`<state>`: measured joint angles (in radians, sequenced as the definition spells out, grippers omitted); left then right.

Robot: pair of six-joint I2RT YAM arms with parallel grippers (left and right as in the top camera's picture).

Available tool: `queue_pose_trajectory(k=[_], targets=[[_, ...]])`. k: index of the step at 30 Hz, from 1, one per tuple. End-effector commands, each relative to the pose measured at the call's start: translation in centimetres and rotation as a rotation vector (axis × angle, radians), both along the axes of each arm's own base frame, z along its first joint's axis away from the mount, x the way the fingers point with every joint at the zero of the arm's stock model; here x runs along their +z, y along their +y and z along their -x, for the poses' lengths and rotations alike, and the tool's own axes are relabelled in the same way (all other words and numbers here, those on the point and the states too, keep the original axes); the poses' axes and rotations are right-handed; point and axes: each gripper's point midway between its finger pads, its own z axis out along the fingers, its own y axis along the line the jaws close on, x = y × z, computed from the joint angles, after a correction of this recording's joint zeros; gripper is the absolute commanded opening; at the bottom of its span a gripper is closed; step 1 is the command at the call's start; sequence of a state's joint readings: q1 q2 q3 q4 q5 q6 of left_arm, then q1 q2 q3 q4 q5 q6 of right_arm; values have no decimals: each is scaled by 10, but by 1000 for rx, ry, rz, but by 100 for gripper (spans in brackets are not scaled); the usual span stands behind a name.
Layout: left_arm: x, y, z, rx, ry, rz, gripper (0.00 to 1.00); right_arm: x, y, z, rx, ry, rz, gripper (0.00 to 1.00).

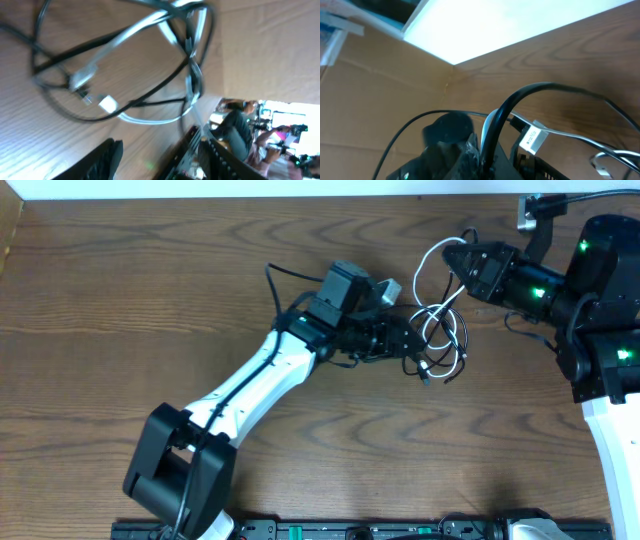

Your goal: Untangle cables

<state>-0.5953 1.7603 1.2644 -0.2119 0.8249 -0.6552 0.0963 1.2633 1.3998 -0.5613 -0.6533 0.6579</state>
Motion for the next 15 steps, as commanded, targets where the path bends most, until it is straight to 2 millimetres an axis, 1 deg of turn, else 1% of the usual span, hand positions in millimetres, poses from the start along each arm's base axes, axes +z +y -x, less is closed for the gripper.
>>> queue_pose_trajectory(k=[1,2,4,6,11,15], targets=[[13,-12,-6,54,17,38,55,1,-8,-4,-38,-21,41,1],[12,-13,-10,89,23,31,55,1,-8,-4,-37,-21,42,1],[5,-12,-18,183,44,-11,55,1,-8,-3,-37,-21,42,1],[-3,-16,-21,231,48,-41,55,1,-8,-3,-37,-21,41,1],[-10,-45,-24,205,-11,11,55,1,-8,-3,-37,-21,41,1],[-22,-59,-26,217,22,38,55,0,-8,-3,-37,-19,41,1]])
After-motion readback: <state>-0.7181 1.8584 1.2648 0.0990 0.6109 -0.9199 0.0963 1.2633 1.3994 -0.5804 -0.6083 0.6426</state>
